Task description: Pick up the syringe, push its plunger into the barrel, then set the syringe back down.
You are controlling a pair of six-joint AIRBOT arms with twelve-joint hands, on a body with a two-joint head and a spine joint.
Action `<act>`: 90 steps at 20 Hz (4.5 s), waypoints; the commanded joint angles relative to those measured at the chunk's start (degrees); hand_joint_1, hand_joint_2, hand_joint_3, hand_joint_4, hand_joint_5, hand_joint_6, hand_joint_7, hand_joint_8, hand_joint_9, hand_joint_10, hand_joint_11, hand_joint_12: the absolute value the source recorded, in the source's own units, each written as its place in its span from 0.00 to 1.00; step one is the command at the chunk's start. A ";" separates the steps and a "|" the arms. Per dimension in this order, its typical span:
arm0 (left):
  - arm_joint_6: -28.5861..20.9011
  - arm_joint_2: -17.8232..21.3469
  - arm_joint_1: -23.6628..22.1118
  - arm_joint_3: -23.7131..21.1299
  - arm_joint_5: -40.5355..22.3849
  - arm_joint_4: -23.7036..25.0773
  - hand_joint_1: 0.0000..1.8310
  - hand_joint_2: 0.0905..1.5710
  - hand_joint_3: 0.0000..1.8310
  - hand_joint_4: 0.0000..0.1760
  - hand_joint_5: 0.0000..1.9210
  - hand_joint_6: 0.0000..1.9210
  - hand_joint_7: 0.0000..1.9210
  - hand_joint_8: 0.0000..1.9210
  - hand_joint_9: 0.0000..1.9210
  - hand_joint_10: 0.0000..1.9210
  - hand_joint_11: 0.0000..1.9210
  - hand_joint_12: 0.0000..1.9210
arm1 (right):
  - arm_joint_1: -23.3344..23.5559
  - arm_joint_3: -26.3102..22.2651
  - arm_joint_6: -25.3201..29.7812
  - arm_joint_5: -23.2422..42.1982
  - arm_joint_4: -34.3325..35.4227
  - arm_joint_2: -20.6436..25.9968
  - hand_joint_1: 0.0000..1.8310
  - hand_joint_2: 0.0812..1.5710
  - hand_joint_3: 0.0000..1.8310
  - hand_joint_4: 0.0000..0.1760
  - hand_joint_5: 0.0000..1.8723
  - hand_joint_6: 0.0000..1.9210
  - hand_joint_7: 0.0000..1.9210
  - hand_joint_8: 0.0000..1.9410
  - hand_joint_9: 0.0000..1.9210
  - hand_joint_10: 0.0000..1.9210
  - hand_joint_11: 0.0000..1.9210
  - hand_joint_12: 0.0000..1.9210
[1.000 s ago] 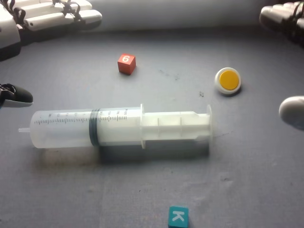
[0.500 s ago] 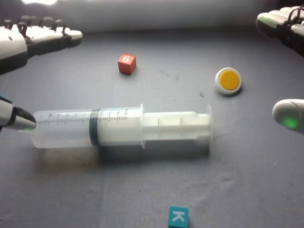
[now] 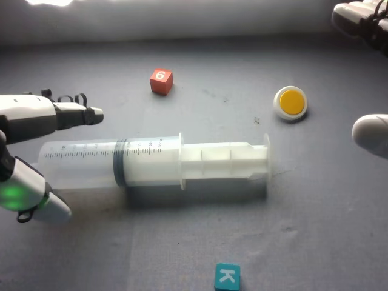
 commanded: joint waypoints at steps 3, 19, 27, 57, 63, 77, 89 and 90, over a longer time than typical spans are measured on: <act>0.05 -2.57 -0.72 0.71 -0.88 -0.41 0.69 0.59 0.00 0.00 0.00 0.00 0.00 0.00 0.00 0.00 0.00 0.00 | 0.07 0.10 0.60 7.98 -0.48 0.19 0.00 0.71 0.00 0.00 0.00 0.00 0.00 0.00 0.00 0.00 0.00 0.00; -0.42 -18.74 0.99 12.30 0.63 1.14 0.68 0.59 0.00 0.00 0.00 0.00 0.00 0.00 0.00 0.00 0.01 0.01 | -1.43 0.10 -1.13 12.75 -2.23 -0.26 0.00 0.72 0.00 0.00 0.00 0.00 0.00 0.00 0.00 0.00 0.00 0.00; -0.41 -22.42 4.60 15.99 0.61 1.11 0.67 0.61 0.00 0.00 0.00 0.00 0.00 0.00 0.00 0.00 0.00 0.01 | -1.43 0.10 -1.08 14.12 -2.23 -0.72 0.00 0.72 0.00 0.00 0.00 0.00 0.00 0.00 0.00 0.00 0.00 0.00; -0.39 -25.97 8.61 20.94 -1.03 2.27 0.75 0.69 0.00 0.00 0.46 0.55 0.51 0.52 0.51 0.59 0.40 0.59 | -2.17 0.10 -2.81 13.55 5.11 -4.11 0.00 0.72 0.00 0.00 0.01 0.00 0.01 0.00 0.00 0.00 0.00 0.00; -0.11 -21.92 4.55 18.89 -5.47 2.24 0.75 0.71 0.00 0.00 0.42 0.60 0.48 0.57 0.48 0.62 0.38 0.62 | 0.24 0.08 -2.93 13.96 10.75 -6.02 0.00 0.73 0.00 0.00 0.01 0.00 0.01 0.00 0.00 0.00 0.00 0.00; -0.11 -11.38 -4.48 13.78 -18.46 -1.11 0.74 0.73 0.00 0.00 0.38 0.61 0.44 0.66 0.45 0.67 0.36 0.63 | 3.40 0.11 5.17 16.44 17.69 -12.14 0.00 0.71 0.00 0.00 0.00 0.00 0.00 0.00 0.00 0.00 0.00 0.00; -0.11 -8.75 -9.70 11.82 -19.20 -0.02 0.74 0.74 0.00 0.00 0.37 0.59 0.44 0.71 0.43 0.69 0.36 0.63 | 12.68 3.66 19.41 13.71 19.35 -17.95 0.00 0.70 0.00 0.00 0.00 0.00 0.00 0.00 0.00 0.00 0.00 0.00; -0.11 -8.70 -9.98 11.67 -18.98 -0.01 0.74 0.74 0.00 0.00 0.37 0.60 0.44 0.71 0.43 0.69 0.36 0.62 | 13.64 4.39 18.77 13.24 19.35 -18.94 0.00 0.70 0.00 0.00 0.00 0.00 0.00 0.00 0.00 0.00 0.00 0.00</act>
